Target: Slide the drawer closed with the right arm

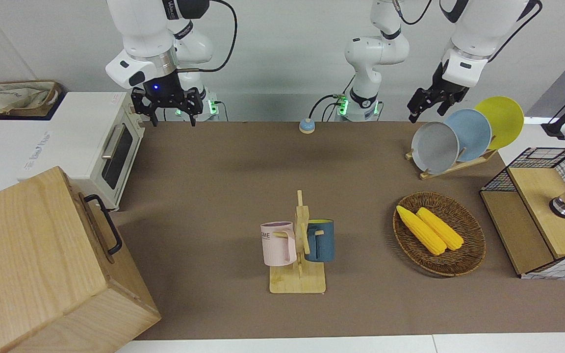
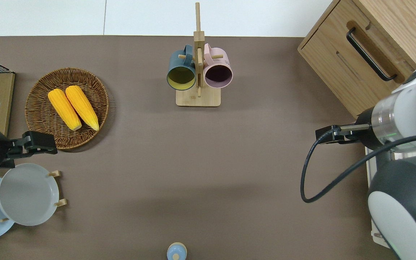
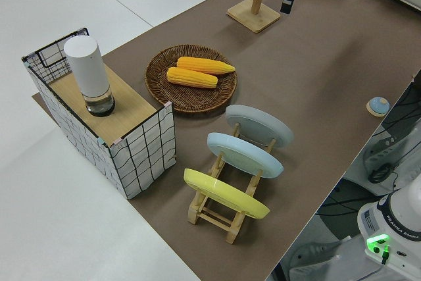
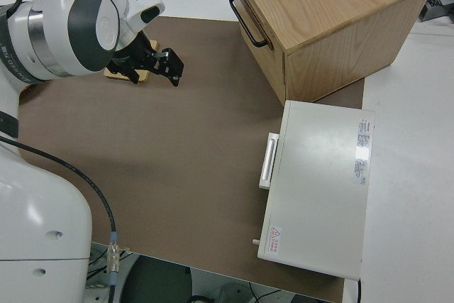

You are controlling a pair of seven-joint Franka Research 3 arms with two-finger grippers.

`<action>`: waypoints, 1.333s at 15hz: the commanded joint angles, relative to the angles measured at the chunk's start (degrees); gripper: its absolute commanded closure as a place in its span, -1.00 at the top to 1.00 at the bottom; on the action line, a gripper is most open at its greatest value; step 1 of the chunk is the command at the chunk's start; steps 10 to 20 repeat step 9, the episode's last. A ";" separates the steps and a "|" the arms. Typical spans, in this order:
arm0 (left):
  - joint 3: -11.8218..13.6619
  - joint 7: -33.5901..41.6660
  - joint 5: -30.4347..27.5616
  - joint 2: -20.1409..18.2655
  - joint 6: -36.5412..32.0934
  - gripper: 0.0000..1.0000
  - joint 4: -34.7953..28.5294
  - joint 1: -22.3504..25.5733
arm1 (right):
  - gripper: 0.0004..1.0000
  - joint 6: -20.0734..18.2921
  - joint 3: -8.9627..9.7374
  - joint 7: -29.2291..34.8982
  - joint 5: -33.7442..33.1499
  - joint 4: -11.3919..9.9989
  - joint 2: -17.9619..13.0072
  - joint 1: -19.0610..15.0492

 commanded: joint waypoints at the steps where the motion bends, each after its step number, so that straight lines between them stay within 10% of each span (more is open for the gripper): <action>1: 0.25 0.51 -0.05 -0.48 -0.89 0.99 0.21 -0.07 | 0.97 -0.62 -0.57 -1.25 1.45 0.53 -0.54 0.75; 20: 0.25 0.51 -0.05 -0.48 -0.89 0.99 0.21 -0.07 | 0.97 -1.59 -1.36 -1.25 1.37 0.62 -0.54 1.72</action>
